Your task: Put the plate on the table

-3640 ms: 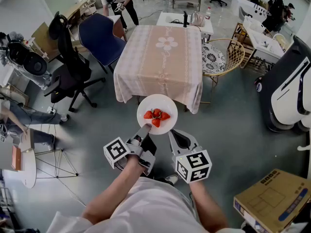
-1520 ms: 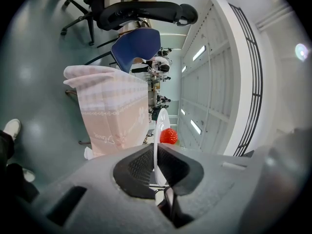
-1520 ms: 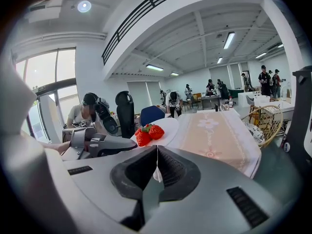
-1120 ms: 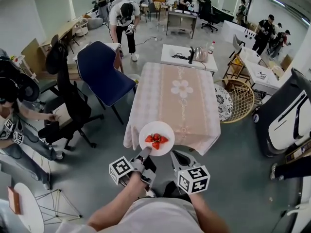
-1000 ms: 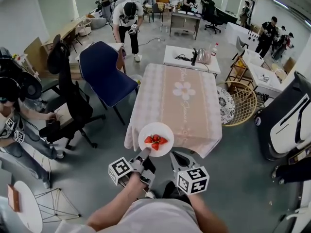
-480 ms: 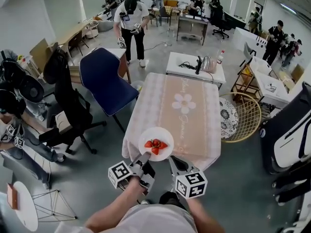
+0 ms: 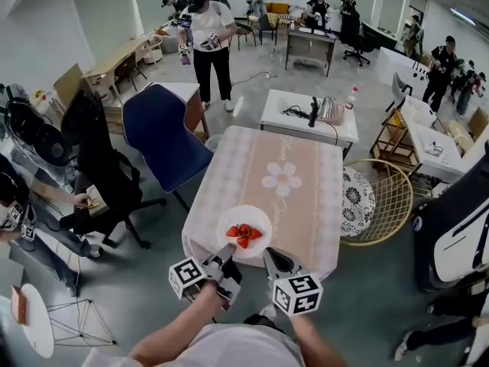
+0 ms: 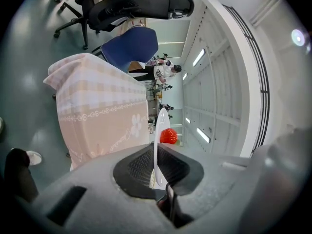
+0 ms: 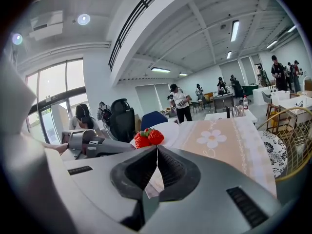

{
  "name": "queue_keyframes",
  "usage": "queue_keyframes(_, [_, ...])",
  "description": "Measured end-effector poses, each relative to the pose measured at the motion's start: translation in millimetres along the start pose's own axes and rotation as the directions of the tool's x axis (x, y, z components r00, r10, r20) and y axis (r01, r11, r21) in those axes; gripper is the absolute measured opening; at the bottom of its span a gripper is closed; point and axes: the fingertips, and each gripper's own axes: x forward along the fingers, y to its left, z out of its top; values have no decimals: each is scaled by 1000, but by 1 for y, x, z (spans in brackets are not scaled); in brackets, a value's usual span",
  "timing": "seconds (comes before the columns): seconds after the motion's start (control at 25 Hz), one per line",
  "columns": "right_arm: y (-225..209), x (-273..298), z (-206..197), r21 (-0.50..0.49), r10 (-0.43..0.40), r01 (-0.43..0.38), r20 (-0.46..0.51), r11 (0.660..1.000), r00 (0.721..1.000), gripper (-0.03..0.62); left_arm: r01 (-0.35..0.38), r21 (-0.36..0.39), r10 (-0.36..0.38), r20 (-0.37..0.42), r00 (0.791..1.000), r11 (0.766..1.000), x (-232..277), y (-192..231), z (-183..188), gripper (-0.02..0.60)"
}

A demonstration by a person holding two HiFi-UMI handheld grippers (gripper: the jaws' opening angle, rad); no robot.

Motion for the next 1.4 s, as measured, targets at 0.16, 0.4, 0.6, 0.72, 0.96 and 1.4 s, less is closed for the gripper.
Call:
queue_keyframes(0.16, [-25,-3,6,19,14,-14,7,1000,1000,6,-10,8,10,9,1000,1000,20,-2,-13,14])
queue_keyframes(0.4, [-51,-10,11,28,26,-26,21,999,999,5,-10,5,10,8,1000,1000,40,-5,-34,14])
queue_keyframes(0.6, [-63,-13,9,38,9,-10,21,999,1000,6,-24,1,24,-8,1000,1000,49,0,-39,14])
queue_keyframes(0.72, [-71,-10,10,42,-9,8,20,999,1000,5,-25,3,25,-23,999,1000,59,3,-37,14])
queue_keyframes(0.96, [-88,5,15,48,-77,77,10,996,997,5,-21,-17,20,-81,996,1000,89,8,-26,14])
queue_keyframes(1.4, [-98,68,30,75,-192,192,-1,979,981,5,-20,19,24,-210,977,1000,141,18,31,14])
